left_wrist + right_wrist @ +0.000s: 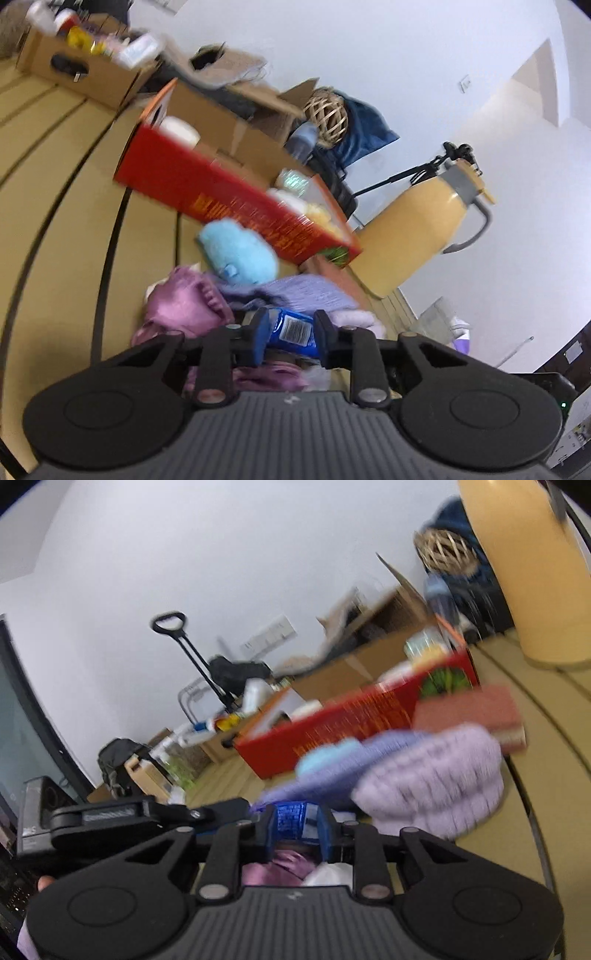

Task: Organize soft objects
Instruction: 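Grasp the blue packet with both grippers together, then carry the blue packet into the cardboard box and open both grippers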

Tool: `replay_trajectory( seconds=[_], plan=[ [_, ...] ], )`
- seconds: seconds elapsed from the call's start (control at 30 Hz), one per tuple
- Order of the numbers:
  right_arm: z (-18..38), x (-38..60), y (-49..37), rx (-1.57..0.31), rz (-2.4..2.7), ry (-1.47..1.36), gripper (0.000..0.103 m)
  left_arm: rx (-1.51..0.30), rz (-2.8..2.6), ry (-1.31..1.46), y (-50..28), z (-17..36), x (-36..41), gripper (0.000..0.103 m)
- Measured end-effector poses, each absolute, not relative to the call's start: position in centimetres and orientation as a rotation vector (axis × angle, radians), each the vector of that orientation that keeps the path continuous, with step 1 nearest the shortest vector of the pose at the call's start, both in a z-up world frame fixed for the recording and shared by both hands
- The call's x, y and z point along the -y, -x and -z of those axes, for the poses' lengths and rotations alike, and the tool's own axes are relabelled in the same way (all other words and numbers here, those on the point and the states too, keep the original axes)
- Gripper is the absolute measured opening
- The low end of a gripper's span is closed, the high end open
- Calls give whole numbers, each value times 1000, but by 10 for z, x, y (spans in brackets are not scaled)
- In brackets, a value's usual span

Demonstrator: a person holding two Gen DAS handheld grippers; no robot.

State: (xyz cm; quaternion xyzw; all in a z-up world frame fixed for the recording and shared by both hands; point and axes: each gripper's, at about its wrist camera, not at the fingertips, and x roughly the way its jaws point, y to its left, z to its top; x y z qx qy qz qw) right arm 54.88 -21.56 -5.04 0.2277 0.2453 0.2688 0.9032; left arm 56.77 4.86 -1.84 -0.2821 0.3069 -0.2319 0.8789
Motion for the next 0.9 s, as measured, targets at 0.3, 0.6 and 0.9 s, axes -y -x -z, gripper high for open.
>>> replay_trajectory(
  seconds=[0.3, 0.6, 0.9],
  plan=[
    [-22, 202, -565, -378, -578, -361, 23, -468, 488, 560, -578, -53, -55, 26],
    [-46, 151, -706, -443, -588, -290, 23, -538, 376, 496, -704, -60, -81, 27],
    [18, 98, -803, -586, -566, -199, 24, -623, 275, 409, -778, -7, -100, 30]
  ],
)
